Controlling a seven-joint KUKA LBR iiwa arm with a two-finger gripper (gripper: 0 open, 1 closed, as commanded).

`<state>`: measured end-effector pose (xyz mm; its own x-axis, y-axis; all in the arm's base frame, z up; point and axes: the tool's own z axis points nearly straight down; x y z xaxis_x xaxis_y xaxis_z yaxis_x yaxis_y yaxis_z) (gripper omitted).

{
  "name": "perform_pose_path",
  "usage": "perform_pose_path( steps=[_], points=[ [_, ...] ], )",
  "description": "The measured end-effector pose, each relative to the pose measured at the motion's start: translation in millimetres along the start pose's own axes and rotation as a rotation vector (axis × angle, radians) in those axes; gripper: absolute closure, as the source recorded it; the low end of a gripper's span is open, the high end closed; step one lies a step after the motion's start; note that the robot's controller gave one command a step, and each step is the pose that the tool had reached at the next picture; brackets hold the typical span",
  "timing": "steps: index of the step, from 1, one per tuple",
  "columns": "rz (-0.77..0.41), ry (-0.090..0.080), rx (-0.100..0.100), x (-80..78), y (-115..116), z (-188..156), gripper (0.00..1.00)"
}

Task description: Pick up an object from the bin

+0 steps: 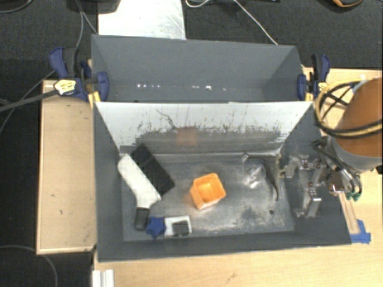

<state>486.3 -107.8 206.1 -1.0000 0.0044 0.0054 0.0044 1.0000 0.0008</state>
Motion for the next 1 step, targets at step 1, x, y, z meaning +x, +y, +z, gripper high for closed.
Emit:
perform_pose_path(
  steps=[1],
  points=[
    [-0.006, -0.009, 0.001, -1.8, 0.6, -4.4, 0.00]
  ],
)
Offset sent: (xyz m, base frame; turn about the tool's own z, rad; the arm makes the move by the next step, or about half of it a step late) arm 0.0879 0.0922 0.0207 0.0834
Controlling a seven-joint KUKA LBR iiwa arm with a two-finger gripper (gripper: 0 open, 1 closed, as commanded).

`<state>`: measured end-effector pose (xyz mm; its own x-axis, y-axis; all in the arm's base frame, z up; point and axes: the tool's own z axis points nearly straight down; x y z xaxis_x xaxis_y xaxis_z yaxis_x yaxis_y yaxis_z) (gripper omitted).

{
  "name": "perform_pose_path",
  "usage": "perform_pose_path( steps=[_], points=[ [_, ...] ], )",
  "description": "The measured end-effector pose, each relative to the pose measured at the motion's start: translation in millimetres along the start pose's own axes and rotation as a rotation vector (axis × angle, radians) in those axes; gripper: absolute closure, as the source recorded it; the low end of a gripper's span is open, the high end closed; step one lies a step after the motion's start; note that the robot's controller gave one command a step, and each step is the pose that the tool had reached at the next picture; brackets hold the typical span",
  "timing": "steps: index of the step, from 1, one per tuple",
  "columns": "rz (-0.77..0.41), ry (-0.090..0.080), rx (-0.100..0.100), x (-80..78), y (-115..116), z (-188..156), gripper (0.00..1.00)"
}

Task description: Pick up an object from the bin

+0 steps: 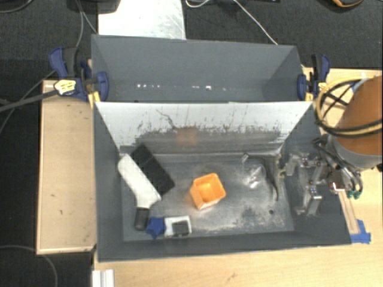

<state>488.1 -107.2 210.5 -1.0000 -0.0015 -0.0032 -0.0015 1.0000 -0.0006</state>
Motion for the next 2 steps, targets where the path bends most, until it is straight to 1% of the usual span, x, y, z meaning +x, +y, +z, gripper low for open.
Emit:
perform_pose_path(
  steps=[1, 2],
  points=[
    [0.086, 0.001, -0.002, -89.4, 94, -18, 0.00],
    [0.233, 0.001, 0.000, -73.0, 40, 59, 0.00]
  ],
)
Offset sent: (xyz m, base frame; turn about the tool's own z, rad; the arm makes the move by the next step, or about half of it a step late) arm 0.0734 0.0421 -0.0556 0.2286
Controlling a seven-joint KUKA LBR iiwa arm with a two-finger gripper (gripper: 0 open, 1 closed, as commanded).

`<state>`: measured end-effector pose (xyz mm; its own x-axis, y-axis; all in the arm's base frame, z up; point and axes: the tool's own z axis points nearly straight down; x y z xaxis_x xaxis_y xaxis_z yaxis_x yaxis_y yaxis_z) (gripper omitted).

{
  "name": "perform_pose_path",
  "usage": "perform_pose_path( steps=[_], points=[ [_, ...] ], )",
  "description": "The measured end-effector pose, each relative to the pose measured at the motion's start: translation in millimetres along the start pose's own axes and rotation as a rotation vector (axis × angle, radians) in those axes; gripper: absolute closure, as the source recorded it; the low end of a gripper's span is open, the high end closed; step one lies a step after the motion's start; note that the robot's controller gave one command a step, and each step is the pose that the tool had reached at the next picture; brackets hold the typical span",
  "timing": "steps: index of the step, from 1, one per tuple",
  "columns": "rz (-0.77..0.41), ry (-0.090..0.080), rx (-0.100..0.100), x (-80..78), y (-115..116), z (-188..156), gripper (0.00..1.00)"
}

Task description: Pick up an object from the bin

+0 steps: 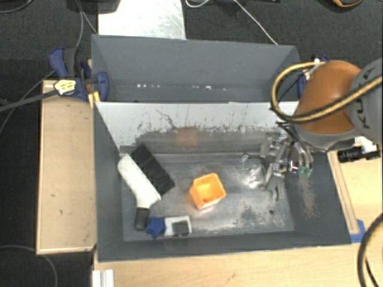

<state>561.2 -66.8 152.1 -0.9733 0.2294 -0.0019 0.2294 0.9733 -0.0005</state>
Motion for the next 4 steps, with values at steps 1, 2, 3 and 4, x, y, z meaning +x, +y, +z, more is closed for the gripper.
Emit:
perform_pose_path(
  steps=[1, 2, 3, 4],
  points=[
    [-0.327, -0.003, -0.003, 23.3, 97, 18, 0.00],
    [-0.023, -0.006, -0.009, 7.7, 92, 67, 0.00],
    [-0.031, -0.020, -0.010, 5.5, 93, 64, 0.00],
    [-0.148, -0.010, -0.008, 71.8, 119, 79, 0.00]
  ],
)
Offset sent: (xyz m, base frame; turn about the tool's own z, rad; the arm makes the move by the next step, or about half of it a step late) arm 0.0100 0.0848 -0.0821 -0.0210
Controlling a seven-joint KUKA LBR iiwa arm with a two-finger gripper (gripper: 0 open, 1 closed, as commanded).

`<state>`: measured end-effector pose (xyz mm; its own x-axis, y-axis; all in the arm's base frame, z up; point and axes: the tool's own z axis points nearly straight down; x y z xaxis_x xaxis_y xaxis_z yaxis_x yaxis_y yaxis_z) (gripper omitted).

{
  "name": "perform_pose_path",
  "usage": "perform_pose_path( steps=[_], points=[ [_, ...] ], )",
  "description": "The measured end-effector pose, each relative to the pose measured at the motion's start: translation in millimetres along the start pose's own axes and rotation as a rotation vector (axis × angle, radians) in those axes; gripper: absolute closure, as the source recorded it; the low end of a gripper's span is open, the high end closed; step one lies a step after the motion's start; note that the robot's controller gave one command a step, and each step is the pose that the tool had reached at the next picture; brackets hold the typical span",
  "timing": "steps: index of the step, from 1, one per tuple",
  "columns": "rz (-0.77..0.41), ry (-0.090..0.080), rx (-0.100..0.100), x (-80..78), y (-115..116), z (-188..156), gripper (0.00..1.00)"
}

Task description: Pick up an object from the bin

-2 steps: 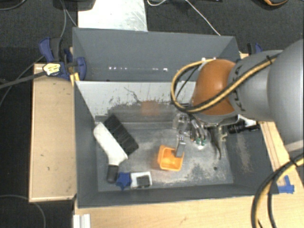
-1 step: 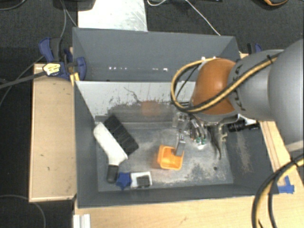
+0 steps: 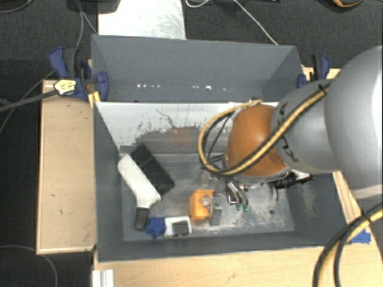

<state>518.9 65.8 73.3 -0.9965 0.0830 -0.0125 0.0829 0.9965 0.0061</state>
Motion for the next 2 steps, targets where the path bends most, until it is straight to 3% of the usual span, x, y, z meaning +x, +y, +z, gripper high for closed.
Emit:
perform_pose_path(
  steps=[1, 2],
  points=[
    [0.158, -0.010, -0.004, 6.8, 1.2, -1.6, 1.00],
    [0.157, -0.010, -0.004, 6.8, 1.2, -1.6, 1.00]
  ],
)
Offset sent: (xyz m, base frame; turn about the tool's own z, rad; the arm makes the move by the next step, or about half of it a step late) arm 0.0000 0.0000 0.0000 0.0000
